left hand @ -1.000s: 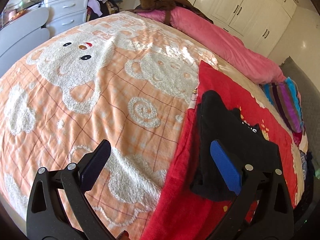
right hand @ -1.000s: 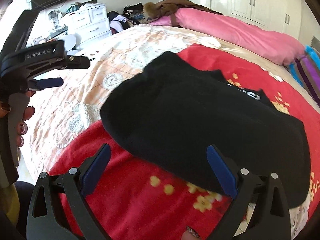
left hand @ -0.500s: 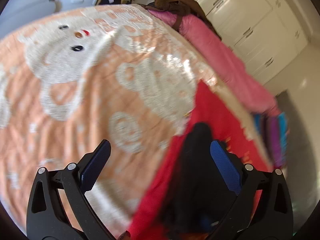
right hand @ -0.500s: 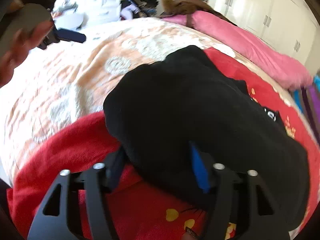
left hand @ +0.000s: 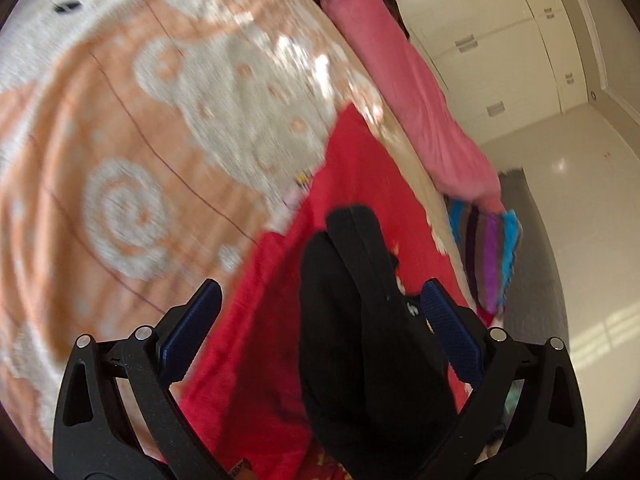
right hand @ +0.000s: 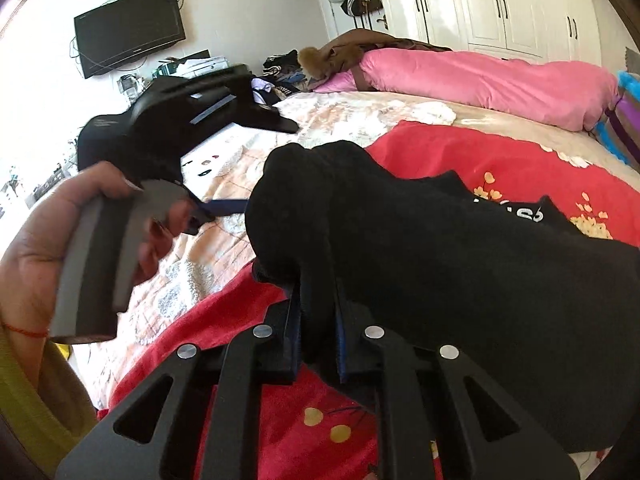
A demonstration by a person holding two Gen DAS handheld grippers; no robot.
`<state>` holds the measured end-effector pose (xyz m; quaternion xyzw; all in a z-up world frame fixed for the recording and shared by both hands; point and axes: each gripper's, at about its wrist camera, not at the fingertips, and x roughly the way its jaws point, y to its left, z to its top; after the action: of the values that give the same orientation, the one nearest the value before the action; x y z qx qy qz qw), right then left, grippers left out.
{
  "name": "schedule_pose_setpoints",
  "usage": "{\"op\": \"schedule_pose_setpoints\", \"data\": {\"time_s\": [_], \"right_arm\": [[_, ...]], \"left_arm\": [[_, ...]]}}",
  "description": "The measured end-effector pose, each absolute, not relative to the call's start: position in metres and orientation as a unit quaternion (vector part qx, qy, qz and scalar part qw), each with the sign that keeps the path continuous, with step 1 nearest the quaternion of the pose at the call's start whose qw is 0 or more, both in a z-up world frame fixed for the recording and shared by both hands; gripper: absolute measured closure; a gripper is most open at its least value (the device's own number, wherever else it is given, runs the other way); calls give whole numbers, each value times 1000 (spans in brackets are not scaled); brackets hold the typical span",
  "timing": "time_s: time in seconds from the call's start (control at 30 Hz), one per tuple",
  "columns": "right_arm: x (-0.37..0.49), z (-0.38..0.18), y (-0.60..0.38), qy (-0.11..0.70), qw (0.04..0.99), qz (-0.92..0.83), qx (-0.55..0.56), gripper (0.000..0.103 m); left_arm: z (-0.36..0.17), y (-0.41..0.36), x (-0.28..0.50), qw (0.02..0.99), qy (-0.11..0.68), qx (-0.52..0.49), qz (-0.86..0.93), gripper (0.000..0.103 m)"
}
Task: Fold small clothes
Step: 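Grasp the folded shirt edge with the right tool while the left tool grasps it too, then lift the folded black shirt with both tools and fold it over onto itself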
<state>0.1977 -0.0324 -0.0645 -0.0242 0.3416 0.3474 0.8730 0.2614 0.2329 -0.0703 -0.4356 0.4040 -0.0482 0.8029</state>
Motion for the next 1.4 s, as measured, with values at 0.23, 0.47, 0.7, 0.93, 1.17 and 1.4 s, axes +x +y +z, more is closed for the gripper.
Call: {"op": "schedule_pose_setpoints", "data": {"time_s": [0.23,0.47,0.7,0.93,1.17,1.4], "right_arm": [[196,-70,-25,351,867,353,-38,91],[194,-71,-23,354,865,353,-42,91],[193,-65,-28,347,869,352,-34,91],[190,-45,-60,337,874,349,-6,91],[190,-33,-107,340,876,340,36,91],[189,-24,-162,338,883,320,62,94]], "left_arm": [[-93,216,278,784,428,-444,-72,11],[-93,198,291,792,430,-424,-92,50],[-76,185,290,820,416,-385,-85,88],[-43,160,287,839,386,-366,-113,90],[-16,115,286,858,375,-330,-121,90],[3,41,300,857,386,-311,-139,90]]}}
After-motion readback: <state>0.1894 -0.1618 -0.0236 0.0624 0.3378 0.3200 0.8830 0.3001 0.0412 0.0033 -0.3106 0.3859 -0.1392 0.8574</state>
